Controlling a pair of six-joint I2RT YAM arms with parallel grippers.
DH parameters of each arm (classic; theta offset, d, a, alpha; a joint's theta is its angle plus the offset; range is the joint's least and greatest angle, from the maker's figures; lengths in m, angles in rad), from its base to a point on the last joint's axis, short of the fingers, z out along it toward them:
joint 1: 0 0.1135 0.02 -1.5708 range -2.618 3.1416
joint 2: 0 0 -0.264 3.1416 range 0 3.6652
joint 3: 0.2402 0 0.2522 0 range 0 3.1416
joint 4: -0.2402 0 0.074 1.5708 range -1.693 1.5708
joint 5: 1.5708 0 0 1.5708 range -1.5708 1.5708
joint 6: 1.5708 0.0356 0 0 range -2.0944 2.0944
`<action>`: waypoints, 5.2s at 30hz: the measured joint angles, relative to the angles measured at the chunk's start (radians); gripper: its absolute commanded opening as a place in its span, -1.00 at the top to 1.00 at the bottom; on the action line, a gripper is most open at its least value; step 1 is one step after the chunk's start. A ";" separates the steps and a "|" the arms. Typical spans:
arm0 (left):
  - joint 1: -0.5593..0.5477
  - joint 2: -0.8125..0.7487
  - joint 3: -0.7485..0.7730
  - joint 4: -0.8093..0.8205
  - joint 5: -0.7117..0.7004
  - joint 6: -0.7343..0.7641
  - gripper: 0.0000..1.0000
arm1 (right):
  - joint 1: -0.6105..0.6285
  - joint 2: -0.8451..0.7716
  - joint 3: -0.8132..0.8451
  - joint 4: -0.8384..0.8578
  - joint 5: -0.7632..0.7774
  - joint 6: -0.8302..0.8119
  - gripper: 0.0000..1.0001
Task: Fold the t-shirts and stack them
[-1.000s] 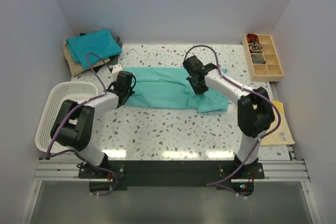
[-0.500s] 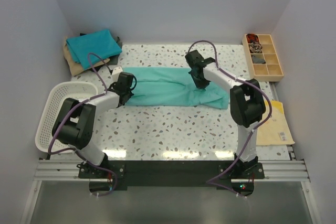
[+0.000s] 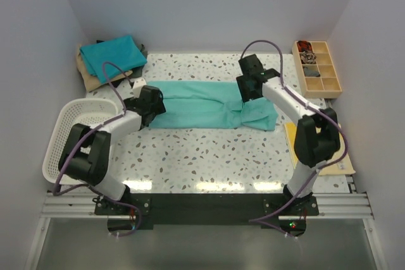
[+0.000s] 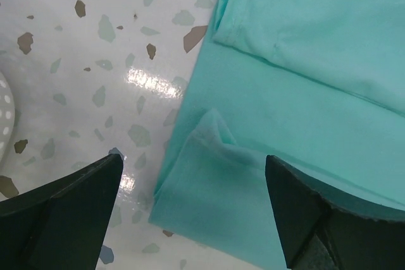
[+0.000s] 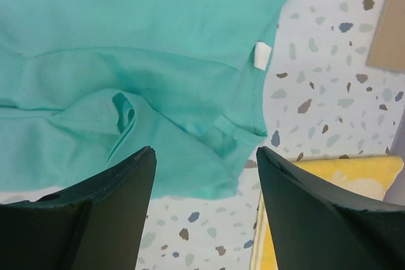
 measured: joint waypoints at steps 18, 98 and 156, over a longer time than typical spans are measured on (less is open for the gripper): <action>-0.067 -0.126 -0.055 0.115 0.240 0.026 -1.00 | -0.001 -0.369 -0.404 -0.016 -0.332 0.135 -0.19; -0.074 -0.025 -0.035 0.106 0.294 0.082 -1.00 | -0.116 0.106 -0.121 0.189 -0.298 0.174 -0.32; -0.074 0.085 -0.037 0.193 0.339 0.127 -1.00 | -0.148 -0.175 -0.471 0.223 -0.251 0.208 -0.44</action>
